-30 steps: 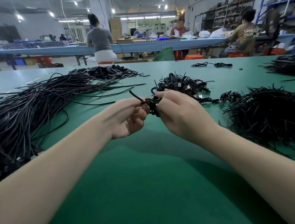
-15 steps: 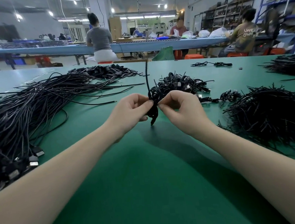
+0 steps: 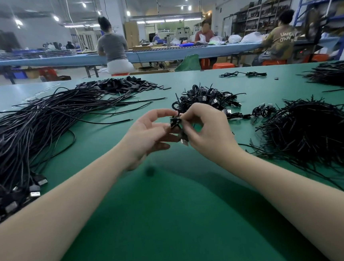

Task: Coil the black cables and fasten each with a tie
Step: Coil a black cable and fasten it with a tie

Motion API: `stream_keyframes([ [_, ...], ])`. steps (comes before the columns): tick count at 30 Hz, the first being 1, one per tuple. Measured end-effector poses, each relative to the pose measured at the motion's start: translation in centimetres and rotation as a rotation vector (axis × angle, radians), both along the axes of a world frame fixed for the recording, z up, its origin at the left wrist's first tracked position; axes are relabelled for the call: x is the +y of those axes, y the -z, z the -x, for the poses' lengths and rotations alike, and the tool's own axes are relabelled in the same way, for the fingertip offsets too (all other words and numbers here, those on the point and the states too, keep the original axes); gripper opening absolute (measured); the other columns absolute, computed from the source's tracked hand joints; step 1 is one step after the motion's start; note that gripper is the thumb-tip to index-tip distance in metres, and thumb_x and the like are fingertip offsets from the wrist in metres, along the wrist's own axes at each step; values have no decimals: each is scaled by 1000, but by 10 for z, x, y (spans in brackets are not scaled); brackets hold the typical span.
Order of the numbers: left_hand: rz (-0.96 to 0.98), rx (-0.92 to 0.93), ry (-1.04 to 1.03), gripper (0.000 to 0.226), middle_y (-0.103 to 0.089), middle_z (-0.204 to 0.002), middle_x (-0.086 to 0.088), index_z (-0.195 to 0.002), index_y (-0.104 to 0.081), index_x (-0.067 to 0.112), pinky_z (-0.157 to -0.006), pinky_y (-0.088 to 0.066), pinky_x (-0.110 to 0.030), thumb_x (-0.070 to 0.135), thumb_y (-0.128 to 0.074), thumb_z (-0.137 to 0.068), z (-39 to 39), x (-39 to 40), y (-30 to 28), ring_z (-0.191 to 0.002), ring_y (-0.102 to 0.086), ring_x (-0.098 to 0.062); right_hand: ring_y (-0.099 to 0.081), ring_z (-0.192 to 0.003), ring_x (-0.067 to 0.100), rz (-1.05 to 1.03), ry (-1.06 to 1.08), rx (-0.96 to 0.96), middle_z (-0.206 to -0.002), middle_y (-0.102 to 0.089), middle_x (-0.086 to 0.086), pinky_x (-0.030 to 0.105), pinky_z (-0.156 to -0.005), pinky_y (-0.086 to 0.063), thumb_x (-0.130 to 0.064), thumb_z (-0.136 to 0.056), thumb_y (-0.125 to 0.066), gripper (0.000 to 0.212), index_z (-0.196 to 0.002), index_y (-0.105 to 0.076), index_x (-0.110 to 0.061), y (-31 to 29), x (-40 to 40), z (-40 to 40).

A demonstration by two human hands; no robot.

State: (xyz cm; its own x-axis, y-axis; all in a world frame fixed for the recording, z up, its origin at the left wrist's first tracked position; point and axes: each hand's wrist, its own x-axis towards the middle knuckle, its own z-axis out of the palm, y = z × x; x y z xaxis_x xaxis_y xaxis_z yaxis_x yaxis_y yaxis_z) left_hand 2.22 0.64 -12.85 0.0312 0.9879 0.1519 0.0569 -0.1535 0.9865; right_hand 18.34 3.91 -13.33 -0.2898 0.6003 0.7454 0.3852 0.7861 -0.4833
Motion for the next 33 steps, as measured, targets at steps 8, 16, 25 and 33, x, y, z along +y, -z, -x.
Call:
stream_keyframes([
  [8,-414,191,-277,15,-66,-73,12,-83,-67,24,-68,-44,-13,10,-67,-88,-7,8,20,-69,-59,-1,-57,-61,8,315,-97,137,-72,-67,-2,19,-58,-43,-8,-87,-65,12,-79,-68,-16,4,4,4],
  [16,287,-449,122,18,-54,-54,10,-70,-66,20,-34,-26,-13,22,-58,-87,-9,-3,4,-33,-36,0,-66,-68,30,-766,146,-360,-71,-64,11,38,-65,-51,7,-79,-61,13,-74,-69,-2,-2,2,-8],
  [25,-173,556,-477,29,-65,-105,9,-112,-59,32,-70,-50,-23,16,-53,-89,16,9,28,-70,-61,-2,-59,-86,28,66,607,-253,-113,-65,9,36,-69,-49,-15,-97,-42,34,-129,-56,-15,-74,60,-13],
  [33,465,1288,-859,46,-38,-136,-27,-132,-44,8,-101,-41,-47,16,-50,-87,147,6,-51,-122,-42,-43,-9,-145,33,274,445,-705,-159,-12,14,45,-116,-16,-26,-95,-44,67,-153,-10,-19,-12,23,20],
])
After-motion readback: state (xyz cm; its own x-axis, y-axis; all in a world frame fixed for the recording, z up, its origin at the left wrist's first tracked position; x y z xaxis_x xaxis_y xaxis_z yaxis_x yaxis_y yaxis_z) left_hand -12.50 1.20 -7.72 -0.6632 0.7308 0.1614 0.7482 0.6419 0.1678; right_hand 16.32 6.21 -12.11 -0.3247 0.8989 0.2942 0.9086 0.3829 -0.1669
